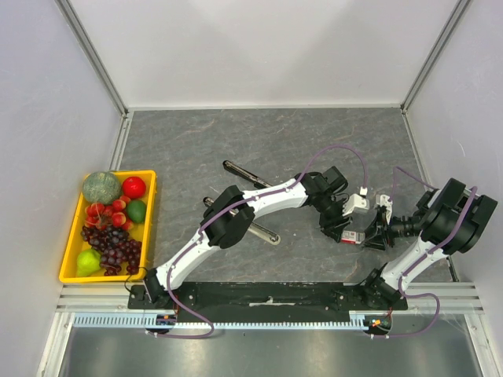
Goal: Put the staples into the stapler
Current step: Open the staple box at the center of the board.
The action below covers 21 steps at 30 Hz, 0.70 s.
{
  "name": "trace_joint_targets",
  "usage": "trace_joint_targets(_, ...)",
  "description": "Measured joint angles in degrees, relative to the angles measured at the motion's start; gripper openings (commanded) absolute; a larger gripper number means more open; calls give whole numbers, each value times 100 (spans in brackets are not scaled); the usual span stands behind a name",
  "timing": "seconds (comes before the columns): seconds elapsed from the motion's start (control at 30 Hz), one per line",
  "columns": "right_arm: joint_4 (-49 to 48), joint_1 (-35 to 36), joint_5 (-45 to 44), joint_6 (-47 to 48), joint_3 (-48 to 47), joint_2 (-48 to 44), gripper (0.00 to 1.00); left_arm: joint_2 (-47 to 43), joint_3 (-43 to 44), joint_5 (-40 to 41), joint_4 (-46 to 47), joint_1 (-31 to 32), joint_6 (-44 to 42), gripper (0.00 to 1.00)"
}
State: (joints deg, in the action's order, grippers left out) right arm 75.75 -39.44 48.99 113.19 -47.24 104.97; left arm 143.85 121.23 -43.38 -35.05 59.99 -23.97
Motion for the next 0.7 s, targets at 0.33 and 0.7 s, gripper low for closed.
trace_joint_targets(0.33, -2, -87, -35, 0, -76, 0, 36, 0, -42, -2, 90, -57, 0, 51)
trace_joint_targets(0.7, -2, -131, -90, 0, -98, 0, 36, -7, -55, -20, 90, -76, 0, 51)
